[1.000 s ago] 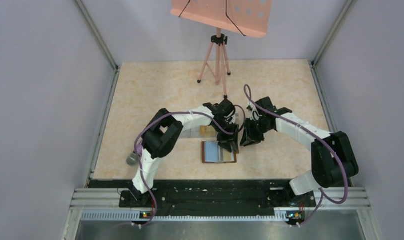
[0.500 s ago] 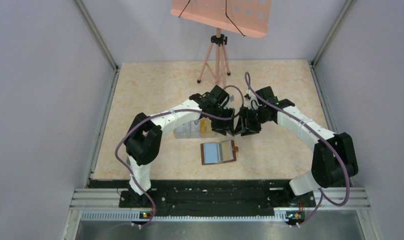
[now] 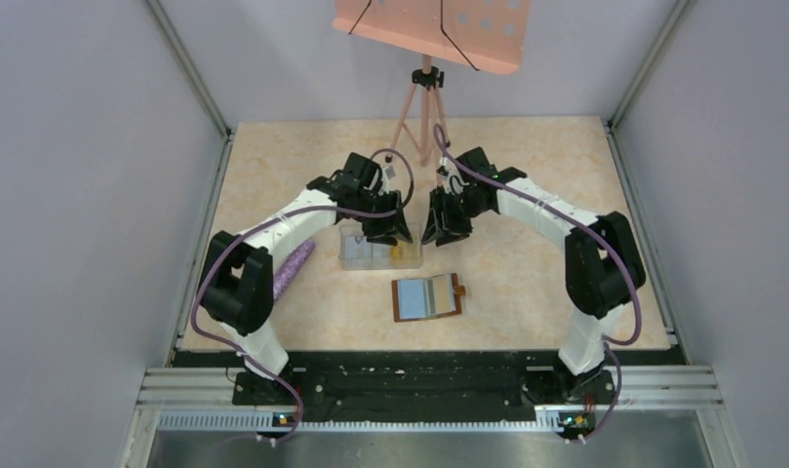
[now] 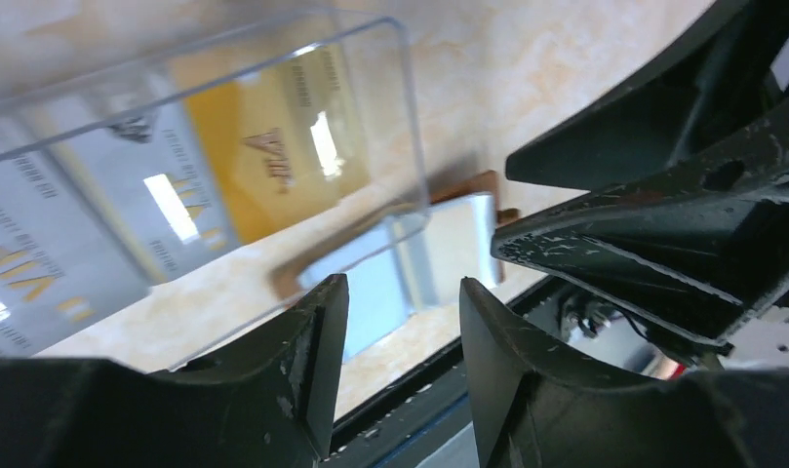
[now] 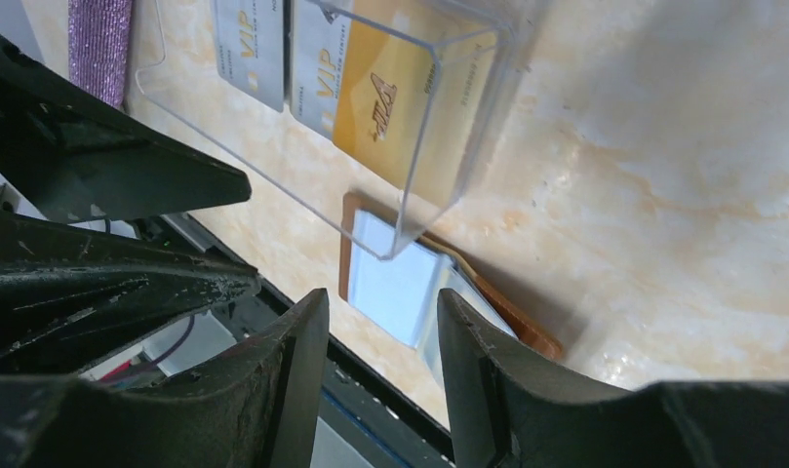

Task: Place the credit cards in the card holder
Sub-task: Insert the credit card into the card holder, then pick up the credit card from the storage box.

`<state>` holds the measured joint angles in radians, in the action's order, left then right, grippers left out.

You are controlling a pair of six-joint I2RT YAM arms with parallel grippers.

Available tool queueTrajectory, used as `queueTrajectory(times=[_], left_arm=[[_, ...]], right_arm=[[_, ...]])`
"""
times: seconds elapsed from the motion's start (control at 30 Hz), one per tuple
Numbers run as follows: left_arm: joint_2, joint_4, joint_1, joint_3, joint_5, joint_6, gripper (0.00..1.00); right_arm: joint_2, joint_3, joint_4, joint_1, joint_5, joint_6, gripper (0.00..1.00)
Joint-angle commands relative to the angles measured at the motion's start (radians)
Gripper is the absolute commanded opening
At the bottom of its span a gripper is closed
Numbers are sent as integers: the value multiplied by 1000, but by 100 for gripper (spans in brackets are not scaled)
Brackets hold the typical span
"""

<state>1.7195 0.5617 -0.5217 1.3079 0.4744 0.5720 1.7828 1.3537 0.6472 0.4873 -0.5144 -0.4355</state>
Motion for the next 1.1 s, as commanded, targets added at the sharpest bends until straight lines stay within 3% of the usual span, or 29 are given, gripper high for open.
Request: queueTrajectory(times=[0.0,0.3,0.6,0.7,0.9,1.0,1.07], left_arm=[[32,153,23,71,-139,-115,51],[188,220,28,160,-293,-145,51],[287,150,28,175,-209,-138,47],[311,98,28,169,-123,-129,38],[326,62,26,174,-39,-112,8],[314,57,25,173,-31,-112,0],[305,48,26,172,-23,-110,0]], right_arm=[[65,103,-26,39,22,-30,45],[175,164,-9,47,64,-46,43],[206,151,-13,47,52,-45,40],[211,148,-21,47,44,-43,39],[218,145,-27,46,31,-40,38],[219,144,-27,47,28,-40,38],[217,141,-29,46,27,-39,37]])
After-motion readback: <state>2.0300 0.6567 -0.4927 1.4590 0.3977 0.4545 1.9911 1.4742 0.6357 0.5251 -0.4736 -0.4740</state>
